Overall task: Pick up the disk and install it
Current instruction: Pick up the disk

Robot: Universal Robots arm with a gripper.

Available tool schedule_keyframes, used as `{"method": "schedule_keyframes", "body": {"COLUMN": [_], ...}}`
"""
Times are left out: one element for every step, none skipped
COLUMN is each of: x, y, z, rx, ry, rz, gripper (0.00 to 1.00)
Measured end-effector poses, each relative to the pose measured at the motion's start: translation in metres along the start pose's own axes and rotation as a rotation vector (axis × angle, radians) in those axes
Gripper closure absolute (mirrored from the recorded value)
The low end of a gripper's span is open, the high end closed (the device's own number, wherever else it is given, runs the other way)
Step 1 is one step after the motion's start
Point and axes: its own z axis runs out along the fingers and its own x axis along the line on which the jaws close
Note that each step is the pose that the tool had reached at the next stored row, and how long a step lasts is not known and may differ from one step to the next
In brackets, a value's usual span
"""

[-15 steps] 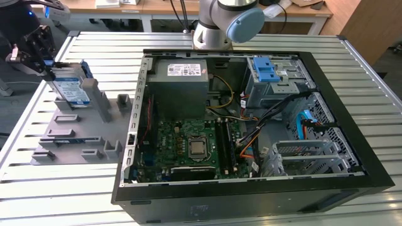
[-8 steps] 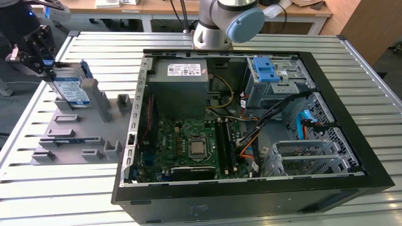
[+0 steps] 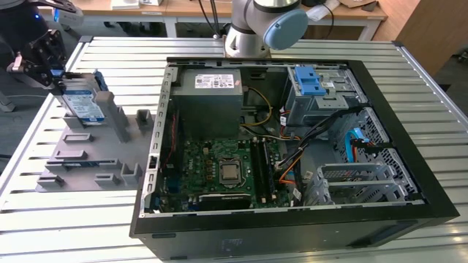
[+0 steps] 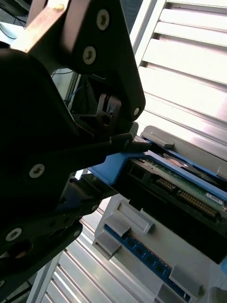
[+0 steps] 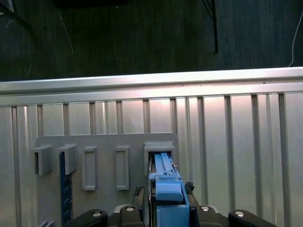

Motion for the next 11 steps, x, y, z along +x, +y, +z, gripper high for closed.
{"method": "schedule_keyframes", "body": {"x": [0.0000, 0.0000, 0.0000, 0.0000, 0.0000, 0.0000, 0.0000, 0.0000, 0.0000, 0.0000, 0.0000], "y": [0.0000, 0.0000, 0.0000, -0.0001, 0.0000, 0.0000, 0.0000, -0.0001, 0.0000, 0.0000, 0.0000], "z": [0.0000, 0.0000, -0.0001, 0.0000, 0.0000, -0.0001, -0.0001, -0.0001, -0.0001, -0.0001, -0.0001], "rx": [-0.0001, -0.0001, -0.0001, -0.0001, -0.0001, -0.0001, -0.0001, -0.0001, 0.0000, 0.0000, 0.0000], "ry": [0.0000, 0.0000, 0.0000, 0.0000, 0.0000, 0.0000, 0.0000, 0.0000, -0.0001, 0.0000, 0.0000], "rz": [0.000, 0.000, 0.001, 0.000, 0.001, 0.000, 0.000, 0.000, 0.000, 0.001, 0.001], "gripper": [0.56, 0.56, 0.56, 0.56, 0.58, 0.58, 0.58, 0.64, 0.64, 0.64, 0.64]}}
